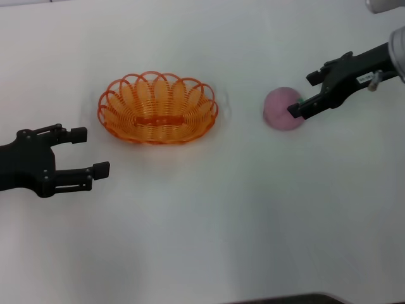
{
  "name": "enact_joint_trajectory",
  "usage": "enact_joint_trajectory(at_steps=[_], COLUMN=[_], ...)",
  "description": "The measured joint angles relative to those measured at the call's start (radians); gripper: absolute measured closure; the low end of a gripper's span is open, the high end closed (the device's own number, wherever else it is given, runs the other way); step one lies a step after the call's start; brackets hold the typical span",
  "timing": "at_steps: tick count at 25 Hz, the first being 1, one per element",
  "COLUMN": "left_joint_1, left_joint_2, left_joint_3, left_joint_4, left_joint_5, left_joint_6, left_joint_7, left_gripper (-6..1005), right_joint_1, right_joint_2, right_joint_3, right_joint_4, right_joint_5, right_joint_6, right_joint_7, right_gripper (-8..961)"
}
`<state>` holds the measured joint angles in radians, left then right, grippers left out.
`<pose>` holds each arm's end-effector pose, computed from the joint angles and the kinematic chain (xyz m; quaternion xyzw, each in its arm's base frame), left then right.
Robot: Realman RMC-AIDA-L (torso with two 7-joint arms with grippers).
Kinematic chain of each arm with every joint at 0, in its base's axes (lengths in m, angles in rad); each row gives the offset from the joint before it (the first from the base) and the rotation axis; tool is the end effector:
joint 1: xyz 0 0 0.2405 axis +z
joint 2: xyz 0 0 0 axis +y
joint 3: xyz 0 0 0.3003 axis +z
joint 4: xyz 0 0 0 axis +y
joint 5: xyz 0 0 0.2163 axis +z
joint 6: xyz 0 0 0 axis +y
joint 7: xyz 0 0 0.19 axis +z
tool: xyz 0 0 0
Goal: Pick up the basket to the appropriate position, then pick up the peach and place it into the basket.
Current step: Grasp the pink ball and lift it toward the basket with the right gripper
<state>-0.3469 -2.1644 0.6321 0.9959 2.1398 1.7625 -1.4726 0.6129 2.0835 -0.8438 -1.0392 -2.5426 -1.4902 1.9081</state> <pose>-0.3058 0.3060 -0.0418 -0.9455 -0.2312 -0.1972 0.1174 0.3014 0.4086 -0.0304 -0.9427 0.2811 -0.0600 0.1692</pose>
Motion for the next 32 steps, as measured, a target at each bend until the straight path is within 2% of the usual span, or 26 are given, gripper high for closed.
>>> enact_joint_trajectory(at_steps=[4, 14, 19, 22, 32], left_joint_1=[0.004, 0.005, 0.005, 0.005, 0.005], left_joint_2=[-0.001, 0.000, -0.001, -0.001, -0.002], left_joint_3=[0.000, 0.000, 0.000, 0.000, 0.000], left_joint_4=[-0.003, -0.014, -0.014, -0.014, -0.014], left_joint_5=[0.000, 0.003, 0.003, 0.002, 0.001], left_joint_6=[0.000, -0.004, -0.004, -0.003, 0.004], left_joint_7=[0.000, 0.000, 0.000, -0.001, -0.013], left_gripper=[121, 121, 121, 120, 120], right_joint_1=[0.021, 0.044, 0.045, 0.044, 0.039], right_joint_2=[0.002, 0.003, 0.003, 0.002, 0.000], right_joint_3=[-0.041, -0.111, -0.111, -0.111, -0.112], right_joint_4=[0.085, 0.155, 0.157, 0.157, 0.157], right_joint_5=[0.004, 0.006, 0.002, 0.002, -0.001], right_joint_6=[0.091, 0.136, 0.137, 0.137, 0.132], right_joint_7=[-0.003, -0.044, -0.045, -0.045, -0.046], right_gripper=[101, 105, 326, 534, 612])
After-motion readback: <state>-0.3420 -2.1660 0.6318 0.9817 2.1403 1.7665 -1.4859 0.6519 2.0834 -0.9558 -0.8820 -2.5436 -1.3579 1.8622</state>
